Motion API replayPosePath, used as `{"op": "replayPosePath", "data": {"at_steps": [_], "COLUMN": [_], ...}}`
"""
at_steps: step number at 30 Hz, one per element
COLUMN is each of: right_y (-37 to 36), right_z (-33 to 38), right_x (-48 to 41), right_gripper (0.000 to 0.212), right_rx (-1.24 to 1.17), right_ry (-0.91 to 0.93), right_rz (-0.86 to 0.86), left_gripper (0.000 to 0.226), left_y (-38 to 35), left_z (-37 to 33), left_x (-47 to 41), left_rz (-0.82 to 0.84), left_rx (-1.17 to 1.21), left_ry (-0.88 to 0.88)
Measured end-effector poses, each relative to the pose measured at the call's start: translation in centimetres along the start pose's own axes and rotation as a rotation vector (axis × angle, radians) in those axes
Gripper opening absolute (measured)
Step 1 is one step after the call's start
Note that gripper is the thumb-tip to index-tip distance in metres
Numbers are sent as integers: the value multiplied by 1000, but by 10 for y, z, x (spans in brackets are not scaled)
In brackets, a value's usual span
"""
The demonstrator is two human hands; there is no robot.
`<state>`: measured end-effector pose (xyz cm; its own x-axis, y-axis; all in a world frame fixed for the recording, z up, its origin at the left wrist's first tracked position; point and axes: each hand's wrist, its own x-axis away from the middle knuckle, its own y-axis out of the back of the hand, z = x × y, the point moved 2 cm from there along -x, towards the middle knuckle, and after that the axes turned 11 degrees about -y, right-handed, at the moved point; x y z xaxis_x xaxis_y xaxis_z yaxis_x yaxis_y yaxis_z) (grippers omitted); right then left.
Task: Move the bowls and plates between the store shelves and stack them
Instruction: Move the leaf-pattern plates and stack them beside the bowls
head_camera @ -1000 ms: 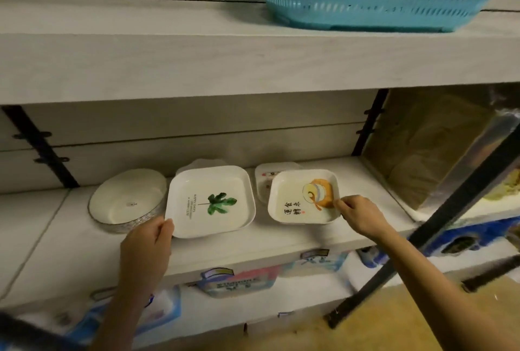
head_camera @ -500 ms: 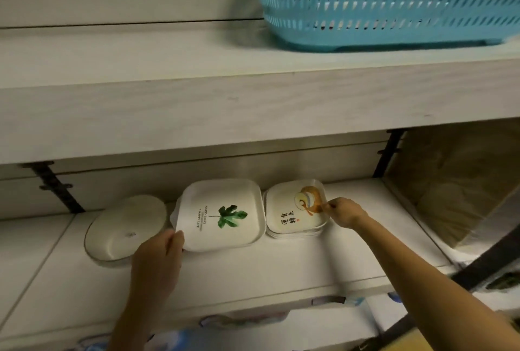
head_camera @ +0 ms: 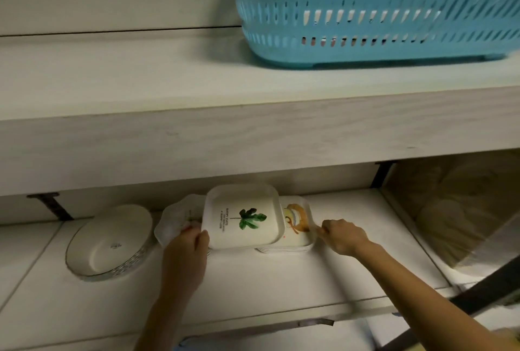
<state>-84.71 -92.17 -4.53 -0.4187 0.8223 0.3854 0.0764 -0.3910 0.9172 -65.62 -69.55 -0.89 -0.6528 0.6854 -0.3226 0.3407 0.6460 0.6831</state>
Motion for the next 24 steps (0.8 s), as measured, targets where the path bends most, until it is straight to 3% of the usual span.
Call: {"op": "replayPosePath", "data": {"at_steps": [5, 9, 12, 15, 24], "right_y": [8, 17, 19, 23, 28], "right_z": [-23, -40, -53, -63, -69], "right_x": [29, 53, 65, 75, 90], "right_gripper": [44, 70, 48, 35, 40], "right_rx": [-46, -124, -126, -131, -204], "right_ry": [89, 129, 140, 140, 147], "right_rz": [-36, -108, -137, -175, -171], "left_gripper": [29, 34, 42, 35, 43], "left_y": [-41, -76, -94, -106, -116], "left_z": [-13, -21, -24, -25, -20], "left_x": [-15, -26, -29, -31, -32], "left_rz": [69, 154, 189, 213, 308], "left_rx": [8, -4, -13, -58, -150], "left_ry": [53, 70, 80, 89, 121]}}
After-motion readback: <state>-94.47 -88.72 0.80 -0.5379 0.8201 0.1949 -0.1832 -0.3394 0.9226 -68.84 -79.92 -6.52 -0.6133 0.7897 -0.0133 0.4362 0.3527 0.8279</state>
